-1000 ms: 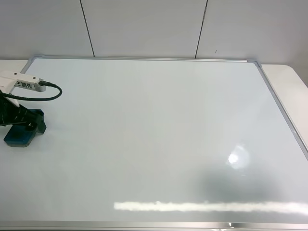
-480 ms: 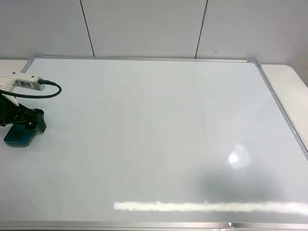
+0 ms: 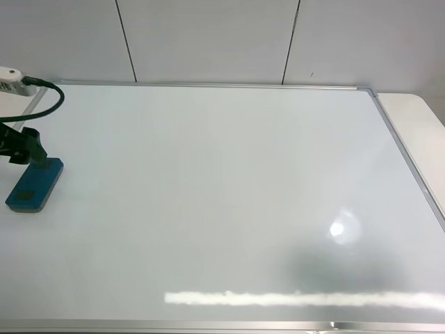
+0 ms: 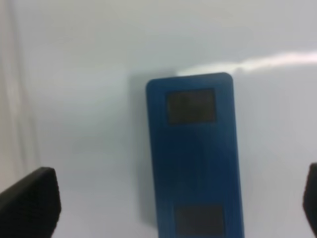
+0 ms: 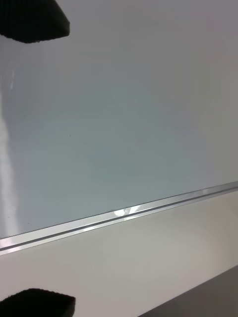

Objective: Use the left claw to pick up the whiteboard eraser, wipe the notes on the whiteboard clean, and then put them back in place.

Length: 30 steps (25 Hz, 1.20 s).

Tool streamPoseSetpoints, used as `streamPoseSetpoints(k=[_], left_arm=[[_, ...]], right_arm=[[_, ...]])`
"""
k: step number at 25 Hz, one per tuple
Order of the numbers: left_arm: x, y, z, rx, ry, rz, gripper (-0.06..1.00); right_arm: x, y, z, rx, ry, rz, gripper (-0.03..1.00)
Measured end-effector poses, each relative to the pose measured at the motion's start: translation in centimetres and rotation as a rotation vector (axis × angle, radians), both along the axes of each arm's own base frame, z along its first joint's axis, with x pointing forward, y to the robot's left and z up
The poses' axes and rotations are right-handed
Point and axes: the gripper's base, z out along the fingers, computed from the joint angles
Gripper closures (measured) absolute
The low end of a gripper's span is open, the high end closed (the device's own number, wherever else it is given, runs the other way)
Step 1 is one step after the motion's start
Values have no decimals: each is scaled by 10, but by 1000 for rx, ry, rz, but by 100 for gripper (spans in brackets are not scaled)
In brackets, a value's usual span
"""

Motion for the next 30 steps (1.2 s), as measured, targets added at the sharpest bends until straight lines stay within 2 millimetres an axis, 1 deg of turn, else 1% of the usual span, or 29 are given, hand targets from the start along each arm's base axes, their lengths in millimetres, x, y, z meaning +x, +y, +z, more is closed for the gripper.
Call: streamPoseSetpoints(k=[5, 9, 12, 15, 18, 22, 26, 30], left_arm=[[-30, -2, 43, 18, -116, 2, -5], [-61, -4, 73, 37, -208, 3, -5], [-89, -6, 92, 45, -280, 8, -5], [-123, -9, 110, 48, -377, 18, -5], [-157, -12, 119, 29, -442, 48, -5], [-194, -15, 121, 10, -479, 73, -5], [-218, -17, 117, -15, -477, 97, -5], [-228, -20, 114, -44, -475, 96, -5]], right_arm=[[0, 0, 0, 0, 0, 0, -2], [0, 0, 0, 0, 0, 0, -2], [0, 0, 0, 0, 0, 0, -2], [0, 0, 0, 0, 0, 0, -2], [0, 0, 0, 0, 0, 0, -2], [0, 0, 0, 0, 0, 0, -2], [0, 0, 0, 0, 0, 0, -2], [0, 0, 0, 0, 0, 0, -2]])
